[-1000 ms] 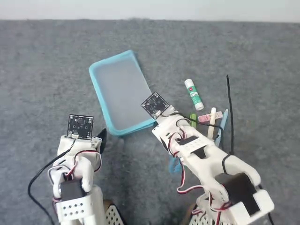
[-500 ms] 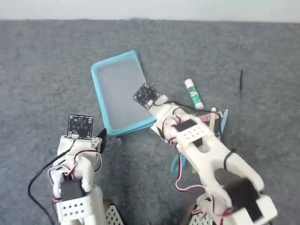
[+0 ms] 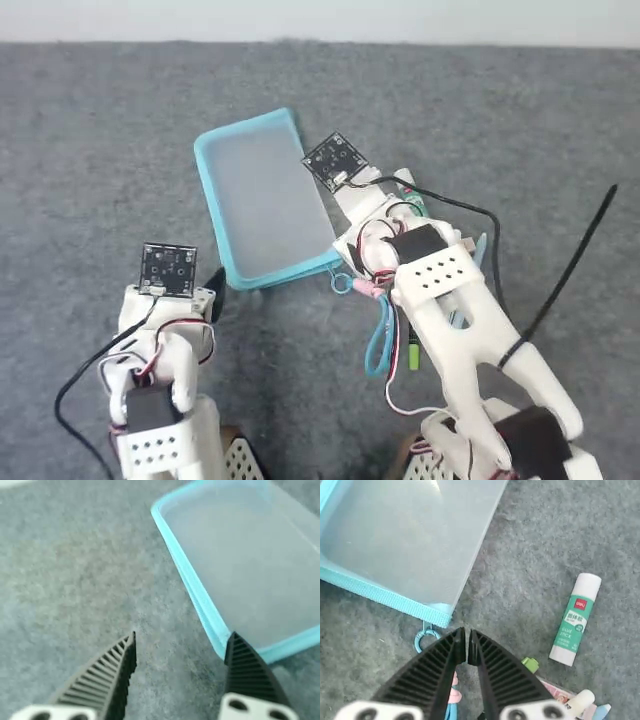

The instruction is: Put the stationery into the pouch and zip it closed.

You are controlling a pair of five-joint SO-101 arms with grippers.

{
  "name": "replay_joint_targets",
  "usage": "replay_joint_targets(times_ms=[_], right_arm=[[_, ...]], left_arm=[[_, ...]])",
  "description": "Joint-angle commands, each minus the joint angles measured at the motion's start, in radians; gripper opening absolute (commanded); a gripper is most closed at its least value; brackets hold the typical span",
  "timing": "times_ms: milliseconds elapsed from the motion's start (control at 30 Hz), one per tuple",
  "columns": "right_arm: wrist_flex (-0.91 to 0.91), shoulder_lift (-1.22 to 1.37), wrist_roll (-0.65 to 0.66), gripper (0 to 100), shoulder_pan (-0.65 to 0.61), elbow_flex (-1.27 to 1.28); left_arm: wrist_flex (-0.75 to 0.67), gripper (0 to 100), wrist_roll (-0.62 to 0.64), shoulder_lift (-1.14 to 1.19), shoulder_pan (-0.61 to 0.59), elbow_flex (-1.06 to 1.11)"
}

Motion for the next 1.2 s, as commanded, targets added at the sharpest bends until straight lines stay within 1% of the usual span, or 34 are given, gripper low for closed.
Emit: replay_joint_targets(times_ms=[0, 100, 233, 300, 400, 533, 667, 800, 933, 1000, 1133, 1167], right_arm=[[0.022, -0.053, -0.02, 0.6, 0.001, -0.023], [0.039, -0.053, -0.066, 0.6, -0.004, 0.021], [0.025, -0.053, -0.074, 0.6, -0.01, 0.068], [-0.013, -0.053, -0.072, 1.2, -0.012, 0.094], [-0.087, -0.053, -0.049, 8.8, -0.012, 0.147], [-0.148, -0.053, -0.054, 18.0, -0.01, 0.183], [-0.182, -0.031, -0.054, 18.3, -0.01, 0.183], [-0.252, 0.059, -0.049, 18.3, -0.013, 0.18], [-0.302, 0.125, -0.048, 18.3, -0.039, 0.18], [-0.294, 0.125, -0.046, 18.3, -0.053, 0.18], [-0.203, 0.124, -0.04, 18.3, -0.053, 0.18], [-0.174, 0.124, -0.021, 18.3, -0.053, 0.178]], left_arm=[[0.04, 27, 0.005, 0.035, 0.052, -0.119], [0.018, 27, 0.043, 0.153, 0.06, -0.15], [-0.087, 27, 0.075, 0.362, 0.058, -0.168], [-0.133, 27, 0.078, 0.451, 0.057, -0.168], [-0.21, 27, 0.091, 0.529, 0.021, -0.154], [-0.279, 27, 0.091, 0.529, -0.049, -0.12], [-0.285, 27, 0.092, 0.517, -0.052, -0.116], [-0.37, 27, 0.135, 0.537, -0.055, -0.116], [-0.371, 27, 0.147, 0.586, -0.055, -0.12], [-0.371, 27, 0.147, 0.597, -0.055, -0.12], [-0.371, 27, 0.146, 0.598, -0.055, -0.117], [-0.371, 27, 0.146, 0.598, -0.055, -0.116]])
